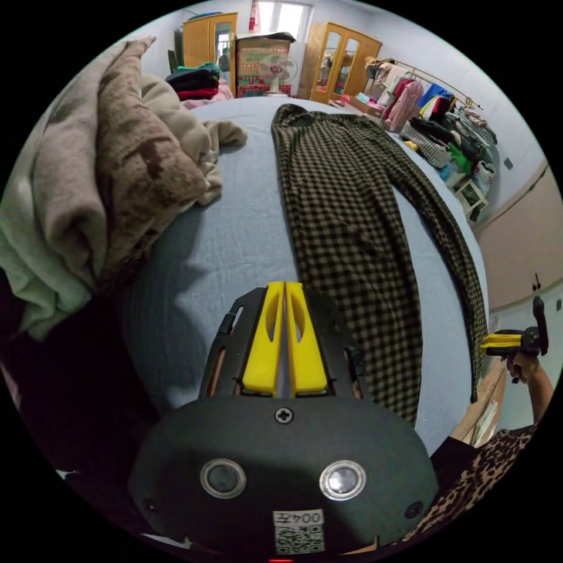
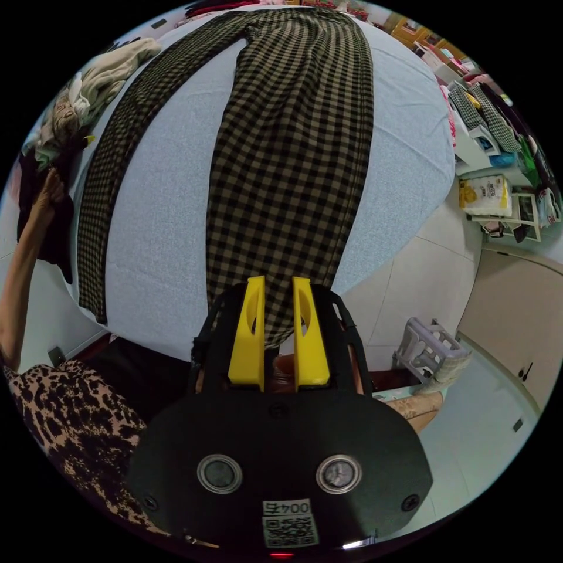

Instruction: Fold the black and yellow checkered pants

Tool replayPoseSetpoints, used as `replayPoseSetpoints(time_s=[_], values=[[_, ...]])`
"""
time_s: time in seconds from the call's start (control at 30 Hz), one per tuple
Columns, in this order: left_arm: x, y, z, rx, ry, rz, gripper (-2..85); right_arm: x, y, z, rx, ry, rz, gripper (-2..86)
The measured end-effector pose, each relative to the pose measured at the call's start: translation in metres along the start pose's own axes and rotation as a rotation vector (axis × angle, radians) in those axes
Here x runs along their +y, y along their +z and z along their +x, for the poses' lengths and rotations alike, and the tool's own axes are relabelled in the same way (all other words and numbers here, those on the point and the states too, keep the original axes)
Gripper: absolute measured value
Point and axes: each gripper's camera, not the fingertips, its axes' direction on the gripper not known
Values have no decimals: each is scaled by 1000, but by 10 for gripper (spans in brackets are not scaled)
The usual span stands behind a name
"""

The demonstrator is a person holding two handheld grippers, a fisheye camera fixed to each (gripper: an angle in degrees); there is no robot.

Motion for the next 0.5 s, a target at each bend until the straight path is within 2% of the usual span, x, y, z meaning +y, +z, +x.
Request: replayPoseSetpoints(time_s=[0.1, 0.27, 0.37, 0.5], values=[[8, -20, 6, 31, 12, 42, 1, 7, -14, -4, 1, 0, 12, 73], [35, -37, 56, 185, 76, 61, 1, 27, -42, -11, -15, -3, 55, 83], [56, -34, 95, 259, 129, 24, 1, 37, -67, -8, -156, -33, 53, 99], [81, -28, 129, 311, 141, -27, 1, 47, -116, 14, -206, 34, 230, 99]])
